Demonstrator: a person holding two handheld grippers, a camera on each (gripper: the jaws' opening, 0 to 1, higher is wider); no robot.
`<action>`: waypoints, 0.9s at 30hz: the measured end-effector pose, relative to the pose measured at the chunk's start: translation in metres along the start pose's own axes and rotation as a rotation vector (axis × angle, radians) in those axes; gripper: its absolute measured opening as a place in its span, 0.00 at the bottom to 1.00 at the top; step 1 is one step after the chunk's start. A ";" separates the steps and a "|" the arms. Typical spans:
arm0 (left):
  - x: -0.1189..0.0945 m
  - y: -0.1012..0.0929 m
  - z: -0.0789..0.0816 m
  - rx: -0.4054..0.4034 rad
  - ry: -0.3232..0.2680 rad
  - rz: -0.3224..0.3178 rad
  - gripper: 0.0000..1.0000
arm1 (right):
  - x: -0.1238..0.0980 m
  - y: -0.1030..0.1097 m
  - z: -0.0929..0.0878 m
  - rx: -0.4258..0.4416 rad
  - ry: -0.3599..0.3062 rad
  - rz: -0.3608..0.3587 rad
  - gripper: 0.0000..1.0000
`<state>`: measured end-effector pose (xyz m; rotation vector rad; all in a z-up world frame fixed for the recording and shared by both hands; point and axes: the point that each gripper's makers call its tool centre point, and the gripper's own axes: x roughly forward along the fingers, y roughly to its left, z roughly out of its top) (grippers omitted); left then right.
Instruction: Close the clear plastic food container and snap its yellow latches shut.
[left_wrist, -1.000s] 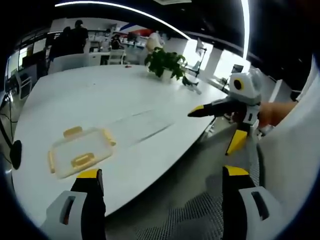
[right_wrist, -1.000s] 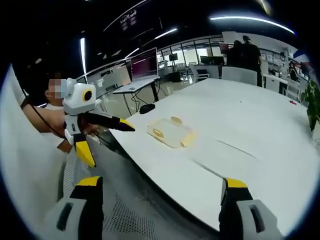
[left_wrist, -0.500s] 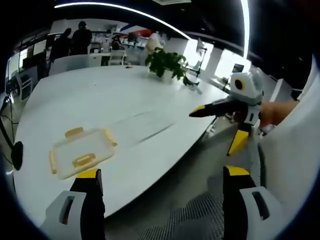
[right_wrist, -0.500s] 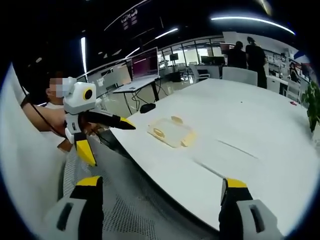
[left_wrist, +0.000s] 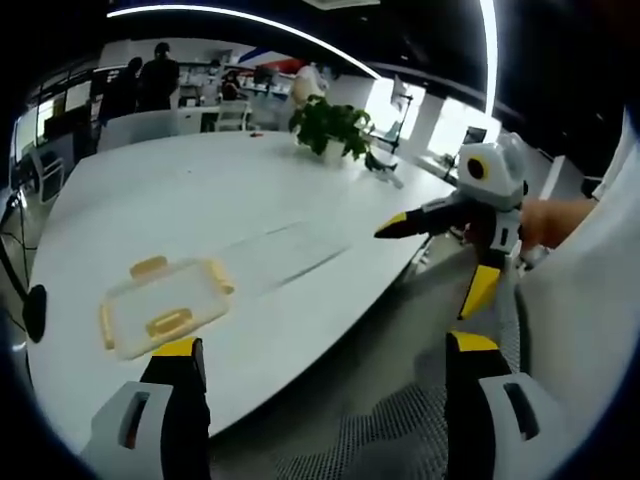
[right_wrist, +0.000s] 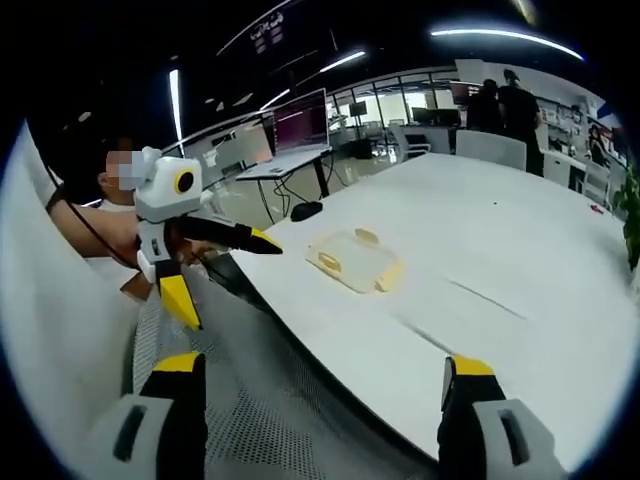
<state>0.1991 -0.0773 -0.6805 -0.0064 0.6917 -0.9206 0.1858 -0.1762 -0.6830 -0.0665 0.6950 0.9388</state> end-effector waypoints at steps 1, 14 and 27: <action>-0.001 0.000 0.001 -0.004 -0.004 -0.002 0.99 | 0.000 0.001 0.000 -0.008 0.004 0.000 0.99; -0.016 0.014 0.005 0.022 0.002 0.005 0.98 | 0.005 -0.003 0.016 -0.032 -0.012 -0.017 0.99; -0.028 0.036 0.002 0.064 0.023 0.014 0.98 | 0.022 -0.008 0.039 -0.079 -0.032 -0.007 0.98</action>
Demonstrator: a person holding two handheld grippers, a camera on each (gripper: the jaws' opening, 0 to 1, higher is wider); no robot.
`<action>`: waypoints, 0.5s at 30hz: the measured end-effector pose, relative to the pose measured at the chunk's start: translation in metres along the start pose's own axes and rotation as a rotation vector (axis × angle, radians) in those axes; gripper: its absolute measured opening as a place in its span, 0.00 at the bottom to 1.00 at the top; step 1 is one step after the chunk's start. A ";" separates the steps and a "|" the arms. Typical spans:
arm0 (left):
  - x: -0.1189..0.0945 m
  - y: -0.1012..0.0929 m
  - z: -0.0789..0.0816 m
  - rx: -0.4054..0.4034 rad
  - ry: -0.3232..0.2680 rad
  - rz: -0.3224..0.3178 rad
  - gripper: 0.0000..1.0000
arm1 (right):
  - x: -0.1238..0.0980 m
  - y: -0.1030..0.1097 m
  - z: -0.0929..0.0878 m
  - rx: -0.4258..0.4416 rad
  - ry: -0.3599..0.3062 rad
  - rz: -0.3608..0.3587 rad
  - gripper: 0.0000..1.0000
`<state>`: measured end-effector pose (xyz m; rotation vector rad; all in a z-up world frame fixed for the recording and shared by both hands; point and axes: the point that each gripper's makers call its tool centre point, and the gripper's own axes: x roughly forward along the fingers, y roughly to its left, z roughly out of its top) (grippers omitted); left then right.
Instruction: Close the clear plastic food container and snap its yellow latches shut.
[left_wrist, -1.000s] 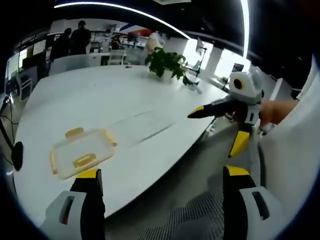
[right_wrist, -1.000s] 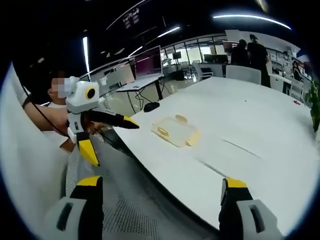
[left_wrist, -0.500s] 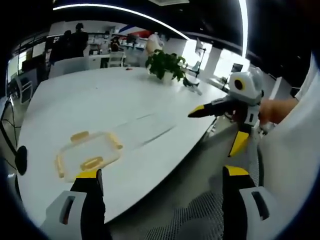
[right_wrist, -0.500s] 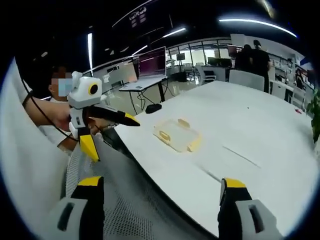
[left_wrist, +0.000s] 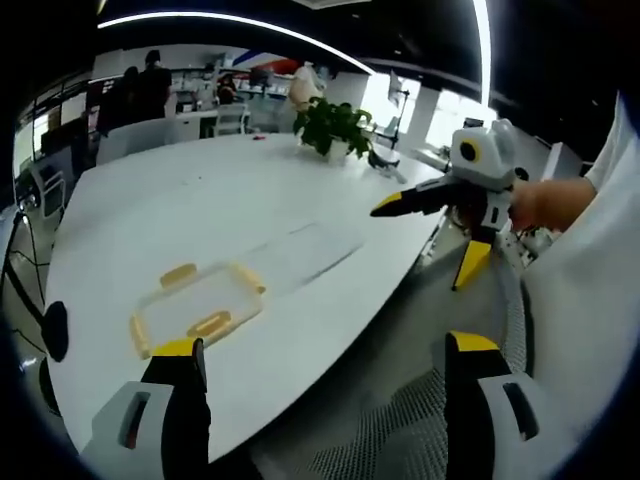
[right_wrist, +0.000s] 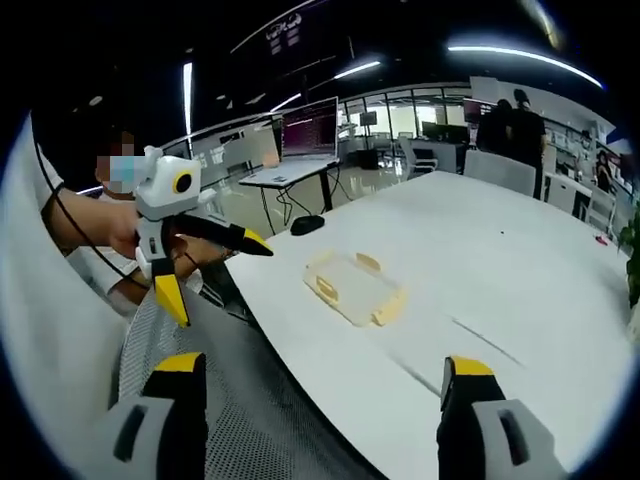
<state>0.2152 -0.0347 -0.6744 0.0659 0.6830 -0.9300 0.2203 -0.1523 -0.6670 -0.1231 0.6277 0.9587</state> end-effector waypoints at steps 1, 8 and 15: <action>0.000 0.002 -0.001 0.008 0.005 0.000 0.98 | 0.001 0.000 0.001 -0.009 0.000 0.001 0.98; -0.004 0.011 0.001 0.056 0.011 -0.032 0.95 | 0.014 -0.002 0.009 -0.063 0.008 0.022 0.98; -0.006 0.028 0.001 0.121 0.045 -0.035 0.94 | 0.027 -0.011 0.016 -0.136 0.025 0.020 0.92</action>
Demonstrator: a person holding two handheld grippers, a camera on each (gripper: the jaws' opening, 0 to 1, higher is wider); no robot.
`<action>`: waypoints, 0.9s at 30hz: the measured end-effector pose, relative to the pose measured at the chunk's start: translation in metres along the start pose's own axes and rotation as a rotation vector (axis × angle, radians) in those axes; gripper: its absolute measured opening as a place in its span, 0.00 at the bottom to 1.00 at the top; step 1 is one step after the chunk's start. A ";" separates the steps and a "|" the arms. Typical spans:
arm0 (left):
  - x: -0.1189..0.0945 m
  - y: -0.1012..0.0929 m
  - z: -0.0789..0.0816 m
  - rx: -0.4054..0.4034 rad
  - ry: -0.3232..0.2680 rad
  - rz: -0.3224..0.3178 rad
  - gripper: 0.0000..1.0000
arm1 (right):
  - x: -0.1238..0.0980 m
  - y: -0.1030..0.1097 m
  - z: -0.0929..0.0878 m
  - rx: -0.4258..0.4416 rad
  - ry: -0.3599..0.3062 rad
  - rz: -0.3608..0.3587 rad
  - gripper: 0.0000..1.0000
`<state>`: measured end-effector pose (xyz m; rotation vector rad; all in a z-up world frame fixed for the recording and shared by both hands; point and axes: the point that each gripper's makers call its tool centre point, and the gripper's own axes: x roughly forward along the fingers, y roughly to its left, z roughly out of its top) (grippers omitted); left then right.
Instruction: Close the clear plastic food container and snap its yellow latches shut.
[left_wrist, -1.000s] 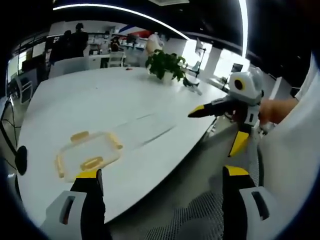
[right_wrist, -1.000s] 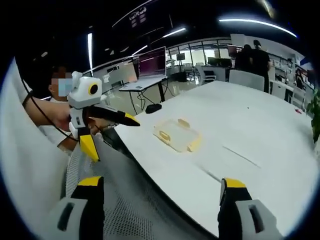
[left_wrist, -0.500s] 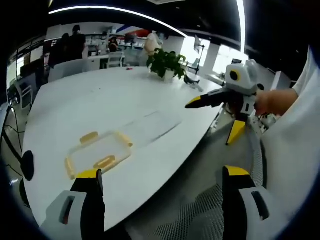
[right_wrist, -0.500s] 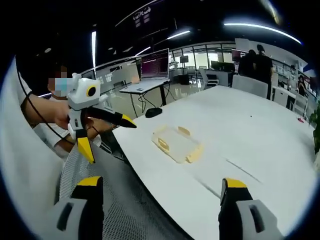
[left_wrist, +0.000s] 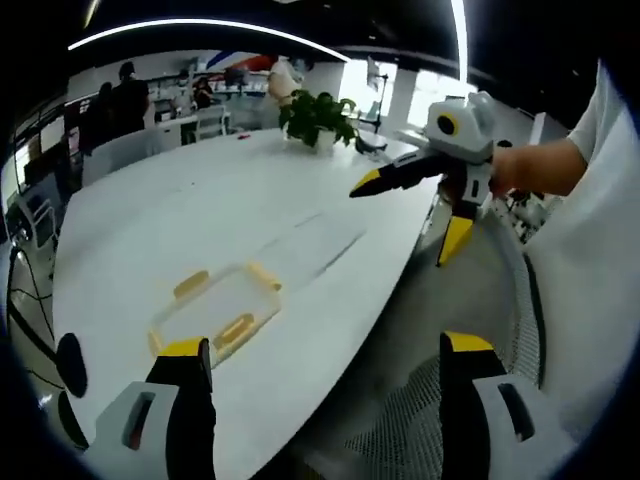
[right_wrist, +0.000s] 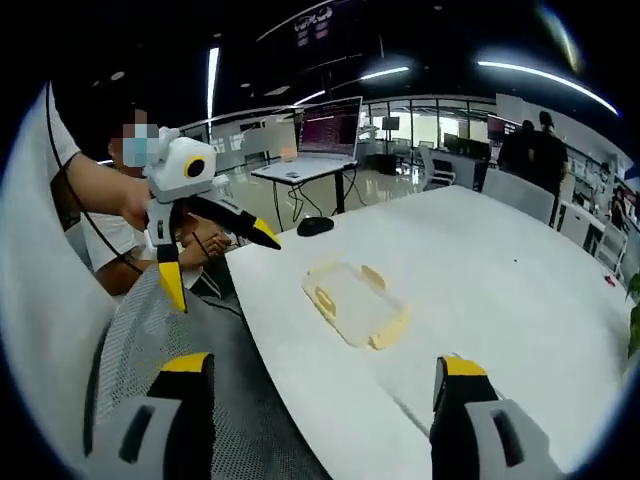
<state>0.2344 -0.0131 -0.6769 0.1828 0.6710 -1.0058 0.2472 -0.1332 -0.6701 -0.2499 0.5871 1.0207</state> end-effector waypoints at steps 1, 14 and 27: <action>0.000 0.004 0.000 0.008 0.004 -0.002 0.95 | 0.002 -0.001 -0.001 -0.001 0.013 0.002 0.91; -0.002 0.025 -0.009 0.129 0.057 -0.023 0.95 | 0.024 -0.012 0.000 -0.092 0.079 0.028 0.88; 0.001 0.059 -0.023 0.230 0.149 -0.044 0.94 | 0.044 -0.028 -0.002 -0.151 0.136 0.014 0.86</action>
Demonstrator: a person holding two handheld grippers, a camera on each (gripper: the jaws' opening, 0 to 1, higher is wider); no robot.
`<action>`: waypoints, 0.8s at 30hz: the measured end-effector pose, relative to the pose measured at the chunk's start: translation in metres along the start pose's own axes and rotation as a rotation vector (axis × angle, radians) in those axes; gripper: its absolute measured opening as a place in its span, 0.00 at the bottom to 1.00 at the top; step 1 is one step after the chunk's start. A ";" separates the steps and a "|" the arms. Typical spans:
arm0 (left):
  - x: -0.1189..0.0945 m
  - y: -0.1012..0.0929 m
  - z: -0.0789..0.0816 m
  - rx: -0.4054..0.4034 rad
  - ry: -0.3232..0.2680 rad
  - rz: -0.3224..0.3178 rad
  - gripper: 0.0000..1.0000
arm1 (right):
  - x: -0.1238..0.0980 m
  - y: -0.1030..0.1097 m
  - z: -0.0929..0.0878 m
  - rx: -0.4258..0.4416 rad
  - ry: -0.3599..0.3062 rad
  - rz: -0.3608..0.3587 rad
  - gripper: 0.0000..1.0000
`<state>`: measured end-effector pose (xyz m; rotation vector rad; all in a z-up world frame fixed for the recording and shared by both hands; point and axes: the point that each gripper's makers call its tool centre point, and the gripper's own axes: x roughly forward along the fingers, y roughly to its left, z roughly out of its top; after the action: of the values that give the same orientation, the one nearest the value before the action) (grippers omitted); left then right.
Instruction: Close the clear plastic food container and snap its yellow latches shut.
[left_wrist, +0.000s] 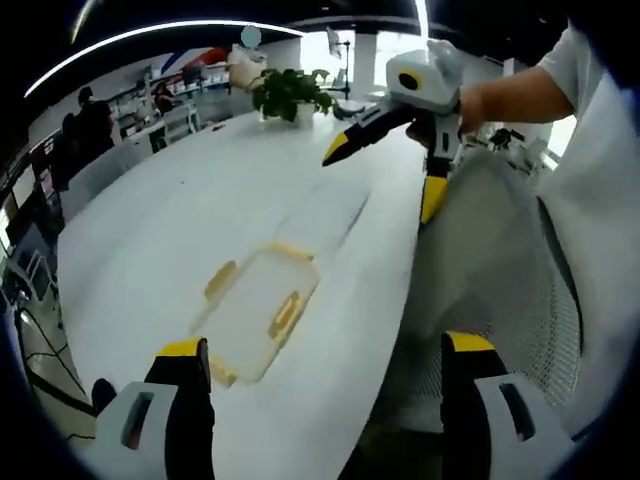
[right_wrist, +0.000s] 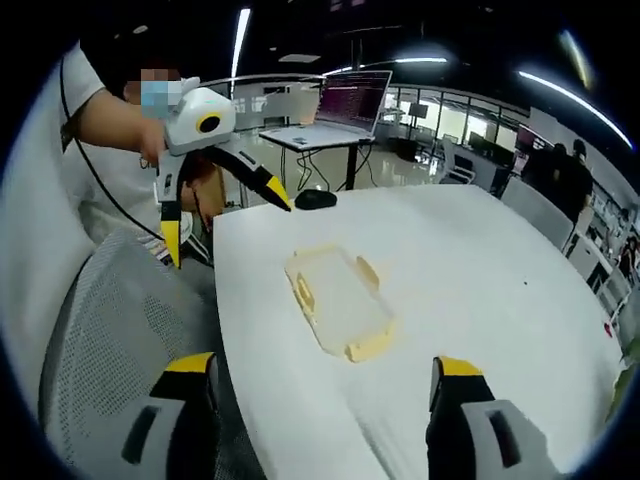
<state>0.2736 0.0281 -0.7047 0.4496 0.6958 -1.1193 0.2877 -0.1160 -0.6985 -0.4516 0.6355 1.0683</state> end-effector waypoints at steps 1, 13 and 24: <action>0.001 0.003 -0.002 0.017 0.012 -0.004 0.94 | 0.002 -0.001 0.000 -0.002 0.005 0.006 0.85; 0.009 0.039 -0.021 0.096 0.086 -0.008 0.94 | 0.019 -0.016 0.001 -0.068 0.049 0.022 0.79; 0.017 0.061 -0.034 0.195 0.146 -0.070 0.91 | 0.042 -0.024 -0.005 -0.092 0.093 0.074 0.74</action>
<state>0.3251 0.0622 -0.7412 0.6831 0.7370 -1.2346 0.3221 -0.1021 -0.7295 -0.5639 0.6918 1.1549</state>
